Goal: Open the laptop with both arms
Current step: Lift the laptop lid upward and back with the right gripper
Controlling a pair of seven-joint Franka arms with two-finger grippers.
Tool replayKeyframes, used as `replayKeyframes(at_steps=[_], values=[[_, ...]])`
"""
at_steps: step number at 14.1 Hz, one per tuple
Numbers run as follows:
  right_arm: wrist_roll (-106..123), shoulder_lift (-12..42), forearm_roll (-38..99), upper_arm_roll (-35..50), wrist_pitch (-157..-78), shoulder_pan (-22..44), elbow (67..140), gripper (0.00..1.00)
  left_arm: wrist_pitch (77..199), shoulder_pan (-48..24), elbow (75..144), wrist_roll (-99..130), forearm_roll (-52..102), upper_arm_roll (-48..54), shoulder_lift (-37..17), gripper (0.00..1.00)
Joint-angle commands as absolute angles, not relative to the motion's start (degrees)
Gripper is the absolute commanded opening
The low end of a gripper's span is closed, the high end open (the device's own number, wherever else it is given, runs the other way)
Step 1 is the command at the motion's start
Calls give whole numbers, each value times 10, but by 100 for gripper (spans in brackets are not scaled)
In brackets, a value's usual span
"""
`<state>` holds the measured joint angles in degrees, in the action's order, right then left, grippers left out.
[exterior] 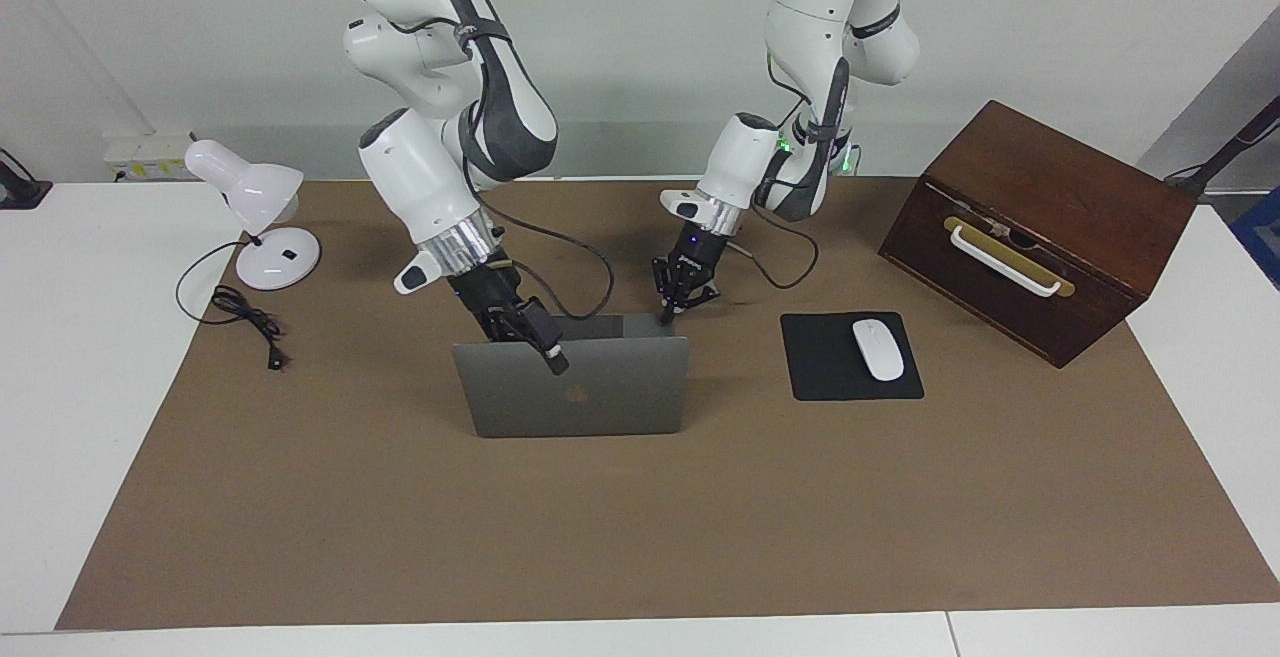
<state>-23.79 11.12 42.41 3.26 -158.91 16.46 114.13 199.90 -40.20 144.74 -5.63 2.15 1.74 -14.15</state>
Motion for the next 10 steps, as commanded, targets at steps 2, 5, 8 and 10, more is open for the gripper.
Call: replayKeyframes(at_steps=[2,5,8,10], values=[[-223,142,399,31,-1579,152,1092,100,2007,-417,1425,-64,24,7,-184,0],[-222,153,396,25,-1571,153,1075,100,2007,-417,1425,-64,24,7,-184,0],[-224,152,396,25,-1565,153,1075,100,2006,-417,1425,-64,23,7,-184,0],[-239,145,397,25,-1526,153,1074,100,2006,-417,1425,-64,23,7,-184,0]])
